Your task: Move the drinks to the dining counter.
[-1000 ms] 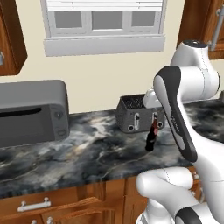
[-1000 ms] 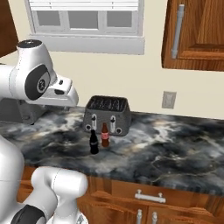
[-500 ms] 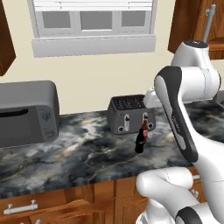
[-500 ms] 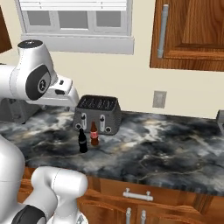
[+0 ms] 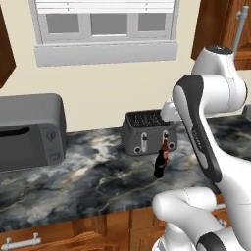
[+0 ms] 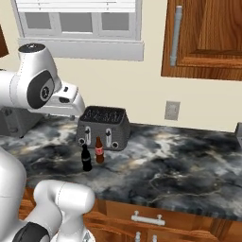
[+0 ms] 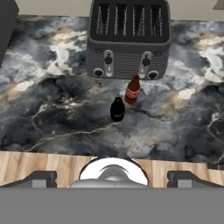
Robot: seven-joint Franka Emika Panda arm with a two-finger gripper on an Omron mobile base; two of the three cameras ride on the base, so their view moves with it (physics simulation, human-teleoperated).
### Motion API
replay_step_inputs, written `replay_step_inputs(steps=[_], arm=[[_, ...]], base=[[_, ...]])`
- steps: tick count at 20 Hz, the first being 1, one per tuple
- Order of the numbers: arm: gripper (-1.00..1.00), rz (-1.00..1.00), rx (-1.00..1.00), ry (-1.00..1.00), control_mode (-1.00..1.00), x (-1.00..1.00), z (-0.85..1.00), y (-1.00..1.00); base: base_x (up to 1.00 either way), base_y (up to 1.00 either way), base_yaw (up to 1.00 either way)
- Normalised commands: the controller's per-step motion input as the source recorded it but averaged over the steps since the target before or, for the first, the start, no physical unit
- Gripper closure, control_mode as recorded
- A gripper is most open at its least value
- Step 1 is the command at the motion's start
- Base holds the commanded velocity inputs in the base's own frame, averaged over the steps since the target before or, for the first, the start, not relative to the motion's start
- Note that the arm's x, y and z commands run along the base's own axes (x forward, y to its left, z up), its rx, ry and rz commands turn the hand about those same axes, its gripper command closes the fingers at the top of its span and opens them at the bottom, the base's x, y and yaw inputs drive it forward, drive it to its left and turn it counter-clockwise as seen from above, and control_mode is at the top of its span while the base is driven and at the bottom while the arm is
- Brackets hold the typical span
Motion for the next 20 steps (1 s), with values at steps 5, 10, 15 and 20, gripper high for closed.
replay_step_inputs(steps=[5, 10, 15, 20], arm=[[-1.00, 0.00, 0.00, 0.00, 1.00, 0.00, 0.00, 0.00], [-1.00, 0.00, 0.00, 0.00, 1.00, 0.00, 0.00, 0.00], [-1.00, 0.00, 0.00, 0.00, 1.00, 0.00, 0.00, 0.00], [-1.00, 0.00, 0.00, 0.00, -1.00, 0.27, -0.36, -0.03]], base=[[0.40, -0.12, 0.00], [0.29, -0.10, 0.00], [0.28, -0.09, 0.00], [0.00, 0.00, 0.00]])
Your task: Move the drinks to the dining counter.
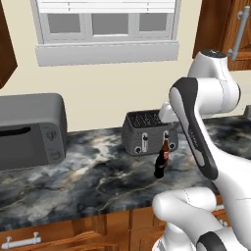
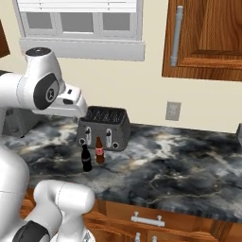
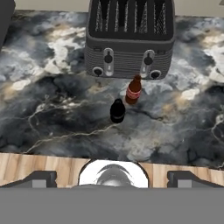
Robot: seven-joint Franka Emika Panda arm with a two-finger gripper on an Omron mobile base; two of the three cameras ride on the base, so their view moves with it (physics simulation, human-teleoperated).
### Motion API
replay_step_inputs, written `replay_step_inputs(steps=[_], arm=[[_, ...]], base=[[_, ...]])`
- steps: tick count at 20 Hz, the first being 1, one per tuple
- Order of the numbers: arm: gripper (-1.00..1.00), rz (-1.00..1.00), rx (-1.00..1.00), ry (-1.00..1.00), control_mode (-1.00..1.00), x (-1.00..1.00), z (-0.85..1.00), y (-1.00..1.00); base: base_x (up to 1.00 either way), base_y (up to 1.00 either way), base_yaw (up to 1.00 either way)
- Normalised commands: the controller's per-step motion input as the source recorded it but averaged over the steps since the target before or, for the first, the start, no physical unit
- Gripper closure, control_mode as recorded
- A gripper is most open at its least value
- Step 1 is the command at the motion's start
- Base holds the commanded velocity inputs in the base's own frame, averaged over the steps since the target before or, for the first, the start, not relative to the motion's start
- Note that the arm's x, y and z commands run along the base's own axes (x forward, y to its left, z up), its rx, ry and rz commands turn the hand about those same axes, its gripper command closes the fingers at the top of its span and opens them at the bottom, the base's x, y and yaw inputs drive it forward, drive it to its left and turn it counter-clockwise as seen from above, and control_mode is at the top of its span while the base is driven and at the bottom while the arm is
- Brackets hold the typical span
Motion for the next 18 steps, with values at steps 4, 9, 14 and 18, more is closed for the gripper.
replay_step_inputs(steps=[4, 9, 14, 18], arm=[[-1.00, 0.00, 0.02, 0.02, -1.00, 0.17, -0.40, -0.04], [-1.00, 0.00, 0.00, 0.04, -1.00, 0.17, -0.39, 0.00], [-1.00, 0.00, 0.00, 0.06, -1.00, 0.21, -0.36, 0.00], [-1.00, -0.01, 0.00, 0.06, -1.00, 0.20, -0.36, 0.00]], base=[[0.00, 0.00, 0.00], [0.00, 0.00, 0.00], [0.00, 0.00, 0.00], [0.00, 0.00, 0.00]])
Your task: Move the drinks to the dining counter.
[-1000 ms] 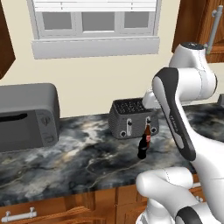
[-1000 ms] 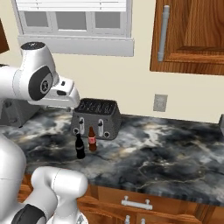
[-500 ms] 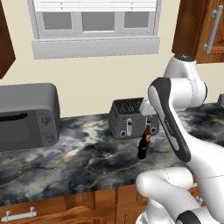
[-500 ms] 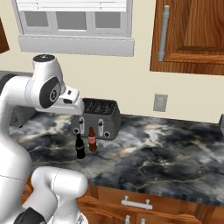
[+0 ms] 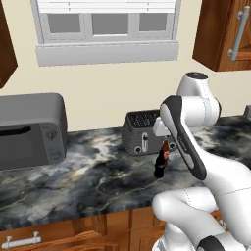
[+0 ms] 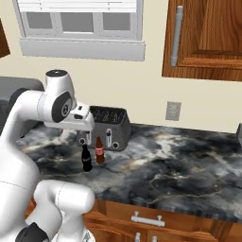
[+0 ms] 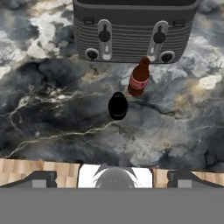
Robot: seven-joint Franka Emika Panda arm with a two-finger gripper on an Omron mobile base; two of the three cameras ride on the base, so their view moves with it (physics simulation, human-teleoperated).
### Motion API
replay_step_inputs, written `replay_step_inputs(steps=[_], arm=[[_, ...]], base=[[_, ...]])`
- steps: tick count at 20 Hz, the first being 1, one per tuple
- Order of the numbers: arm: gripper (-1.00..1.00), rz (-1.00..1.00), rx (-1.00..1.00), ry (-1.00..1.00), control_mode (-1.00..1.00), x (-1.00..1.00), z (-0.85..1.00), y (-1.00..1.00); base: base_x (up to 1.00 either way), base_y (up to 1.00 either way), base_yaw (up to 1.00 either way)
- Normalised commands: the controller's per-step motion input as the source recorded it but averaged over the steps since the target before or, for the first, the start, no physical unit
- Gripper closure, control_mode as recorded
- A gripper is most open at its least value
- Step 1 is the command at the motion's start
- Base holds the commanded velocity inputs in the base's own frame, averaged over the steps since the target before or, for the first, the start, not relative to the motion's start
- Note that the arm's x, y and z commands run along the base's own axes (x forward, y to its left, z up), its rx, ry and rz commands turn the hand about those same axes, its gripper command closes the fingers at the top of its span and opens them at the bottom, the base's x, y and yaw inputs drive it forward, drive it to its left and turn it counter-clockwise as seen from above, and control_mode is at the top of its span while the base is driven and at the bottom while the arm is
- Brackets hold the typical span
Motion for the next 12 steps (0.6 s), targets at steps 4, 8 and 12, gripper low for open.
replay_step_inputs(steps=[4, 8, 12], arm=[[-1.00, -0.01, 0.00, 0.07, -1.00, 0.27, -0.36, 0.00], [-1.00, 0.00, 0.00, 0.06, -1.00, 0.23, -0.36, 0.00], [-1.00, 0.00, 0.00, 0.07, -1.00, 0.22, -0.37, 0.00]], base=[[0.00, 0.00, 0.00], [0.00, 0.00, 0.00], [0.00, 0.00, 0.00]])
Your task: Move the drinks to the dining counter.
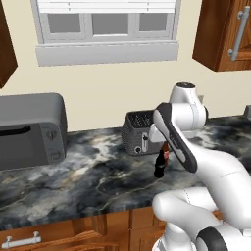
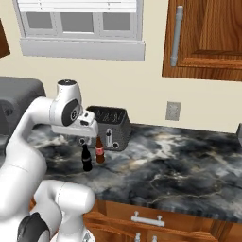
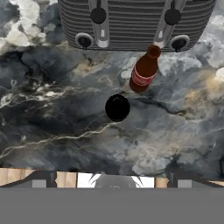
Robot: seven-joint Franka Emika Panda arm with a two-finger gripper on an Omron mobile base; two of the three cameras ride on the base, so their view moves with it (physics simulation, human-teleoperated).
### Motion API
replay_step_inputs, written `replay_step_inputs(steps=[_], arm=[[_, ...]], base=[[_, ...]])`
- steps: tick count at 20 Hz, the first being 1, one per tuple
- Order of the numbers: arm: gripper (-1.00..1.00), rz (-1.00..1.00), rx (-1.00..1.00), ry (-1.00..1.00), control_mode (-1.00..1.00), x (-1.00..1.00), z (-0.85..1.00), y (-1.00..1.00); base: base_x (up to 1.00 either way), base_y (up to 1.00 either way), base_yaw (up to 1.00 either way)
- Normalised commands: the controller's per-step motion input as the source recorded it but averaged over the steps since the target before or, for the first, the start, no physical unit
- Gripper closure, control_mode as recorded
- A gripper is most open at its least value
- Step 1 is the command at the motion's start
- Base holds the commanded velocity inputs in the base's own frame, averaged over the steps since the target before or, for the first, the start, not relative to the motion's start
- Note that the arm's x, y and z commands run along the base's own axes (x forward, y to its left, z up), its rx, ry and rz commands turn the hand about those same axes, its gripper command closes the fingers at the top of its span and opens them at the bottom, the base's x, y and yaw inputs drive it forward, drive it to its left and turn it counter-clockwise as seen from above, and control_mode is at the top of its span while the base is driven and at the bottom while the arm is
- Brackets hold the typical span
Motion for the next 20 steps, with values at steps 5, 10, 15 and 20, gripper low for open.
replay_step_inputs(steps=[5, 10, 15, 20], arm=[[-1.00, 0.00, 0.00, 0.07, -1.00, 0.22, -0.34, 0.00], [-1.00, 0.00, 0.00, 0.08, -1.00, 0.23, -0.29, 0.00], [-1.00, 0.00, 0.00, 0.07, -1.00, 0.27, -0.25, 0.00], [-1.00, 0.00, 0.00, 0.03, -1.00, 0.22, -0.33, 0.00]], base=[[0.00, 0.00, 0.00], [0.00, 0.00, 0.00], [0.00, 0.00, 0.00], [0.00, 0.00, 0.00]])
